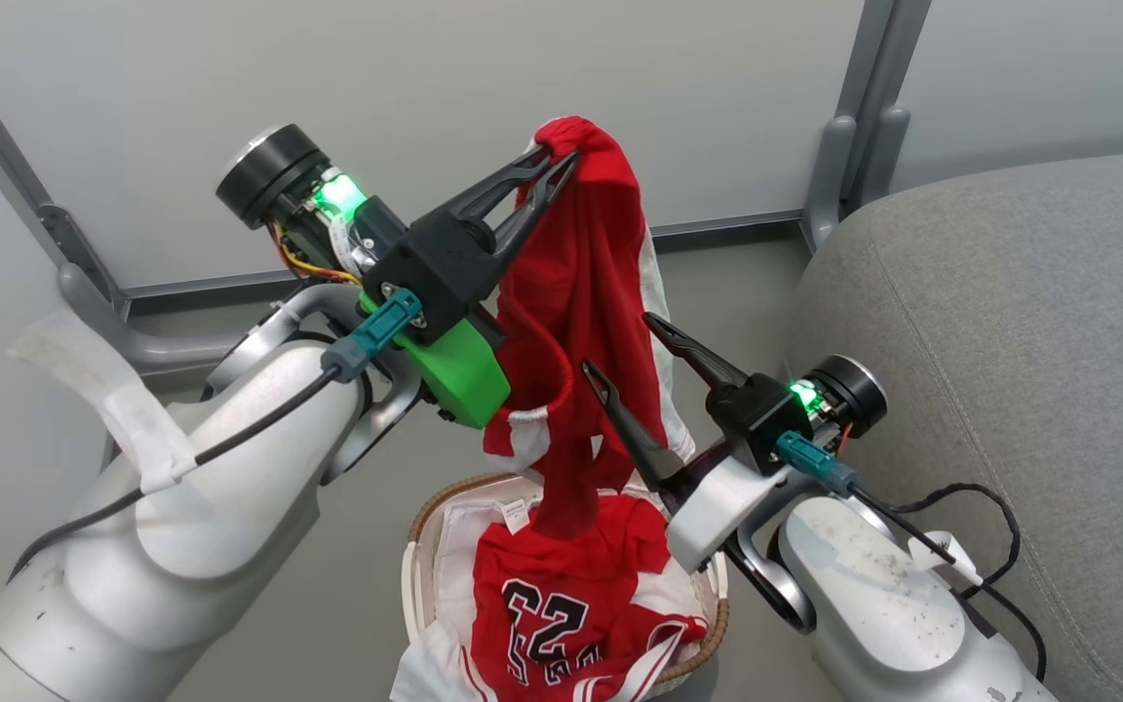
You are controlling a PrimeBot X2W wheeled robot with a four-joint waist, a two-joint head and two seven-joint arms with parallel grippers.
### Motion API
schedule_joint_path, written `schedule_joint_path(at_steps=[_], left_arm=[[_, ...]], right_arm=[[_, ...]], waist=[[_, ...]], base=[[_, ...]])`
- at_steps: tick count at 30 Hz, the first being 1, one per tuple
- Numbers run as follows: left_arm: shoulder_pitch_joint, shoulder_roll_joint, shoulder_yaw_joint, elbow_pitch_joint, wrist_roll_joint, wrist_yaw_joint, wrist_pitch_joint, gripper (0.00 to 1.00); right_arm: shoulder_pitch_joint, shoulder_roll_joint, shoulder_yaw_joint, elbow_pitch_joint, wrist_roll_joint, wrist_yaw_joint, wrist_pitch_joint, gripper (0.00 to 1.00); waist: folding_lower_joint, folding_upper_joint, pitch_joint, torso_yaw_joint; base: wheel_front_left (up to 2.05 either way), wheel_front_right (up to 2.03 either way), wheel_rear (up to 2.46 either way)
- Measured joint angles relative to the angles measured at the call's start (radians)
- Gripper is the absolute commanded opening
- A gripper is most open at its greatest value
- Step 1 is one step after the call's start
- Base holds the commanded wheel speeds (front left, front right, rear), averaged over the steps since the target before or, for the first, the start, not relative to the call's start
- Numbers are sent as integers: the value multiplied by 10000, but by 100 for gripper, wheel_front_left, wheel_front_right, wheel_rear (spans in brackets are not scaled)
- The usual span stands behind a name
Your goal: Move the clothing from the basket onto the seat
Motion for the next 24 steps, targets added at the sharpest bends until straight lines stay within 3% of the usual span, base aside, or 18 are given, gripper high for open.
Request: schedule_joint_path(at_steps=[10, 11, 12, 14, 15, 24], left_arm=[[-39, -330, -374, -742, -245, -2, 222, 0], [-39, -347, -401, -811, -272, -2, 224, 0], [-39, -357, -420, -880, -318, 0, 226, 0], [-37, -359, -441, -984, -324, 0, 224, 0], [-33, -351, -441, -1018, -337, 0, 222, 0], [766, 130, 138, -669, -1149, 472, 48, 0]], right_arm=[[-366, -6, -144, 844, -15, 0, 0, 100], [-383, -6, -105, 955, 38, 0, 0, 92], [-435, -10, -42, 1055, 92, 0, 0, 46], [-582, -6, 69, 1177, 174, 0, 0, 6], [-646, -4, 123, 1216, 224, 0, 0, 0], [-724, -2, -127, 1104, 351, 0, 0, 0]], waist=[[0, 0, -49, 269], [0, 0, -57, 299], [0, 0, -60, 328], [0, 0, -65, 375], [0, 0, -70, 393], [1, 0, -57, 320]], base=[[0, 0, 0], [0, 0, 0], [0, 0, 0], [0, 0, 0], [0, 0, 0], [0, 0, 0]])
